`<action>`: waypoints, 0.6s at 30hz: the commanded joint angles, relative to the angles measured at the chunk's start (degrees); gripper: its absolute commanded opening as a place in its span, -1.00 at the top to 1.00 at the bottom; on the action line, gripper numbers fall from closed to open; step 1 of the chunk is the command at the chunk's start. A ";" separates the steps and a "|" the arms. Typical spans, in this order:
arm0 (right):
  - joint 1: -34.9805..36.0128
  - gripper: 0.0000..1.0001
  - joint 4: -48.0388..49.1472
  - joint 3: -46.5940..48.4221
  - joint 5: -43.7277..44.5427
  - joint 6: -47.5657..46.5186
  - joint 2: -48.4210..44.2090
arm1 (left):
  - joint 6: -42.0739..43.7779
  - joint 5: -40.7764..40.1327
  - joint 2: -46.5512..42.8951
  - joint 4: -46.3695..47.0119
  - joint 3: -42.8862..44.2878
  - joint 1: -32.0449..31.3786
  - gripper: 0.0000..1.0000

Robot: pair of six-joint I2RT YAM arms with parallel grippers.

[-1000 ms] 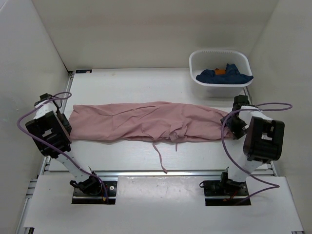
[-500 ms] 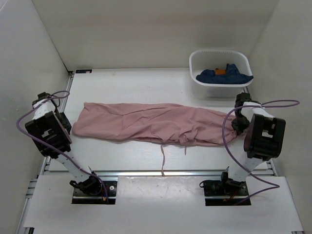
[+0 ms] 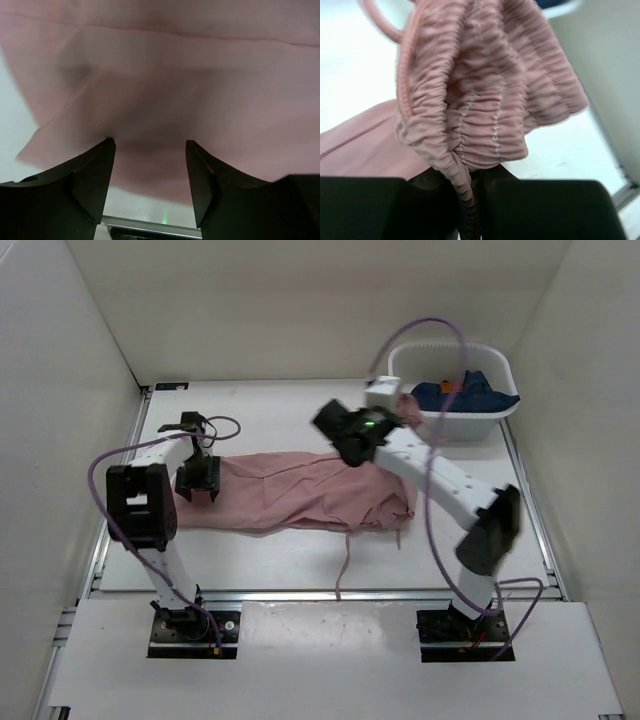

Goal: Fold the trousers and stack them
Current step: Fold the trousers

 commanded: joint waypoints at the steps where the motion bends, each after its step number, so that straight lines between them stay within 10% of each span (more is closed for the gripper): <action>1: 10.38 1.00 -15.07 17.13 6.58 13.09 13.41 | -0.05 -3.76 3.96 2.81 -1.07 0.13 -0.39; 5: 15.41 1.00 -13.81 29.94 5.44 15.04 23.23 | -0.05 -3.76 6.33 3.95 -1.60 -1.10 -0.12; 11: 15.94 1.00 14.14 8.92 -6.31 3.80 16.74 | -0.05 -2.35 6.34 3.95 -1.52 -1.10 0.03; 18: 17.25 1.00 22.59 16.59 -21.26 -6.21 25.33 | -0.05 -1.30 6.34 3.95 -0.37 -1.10 0.03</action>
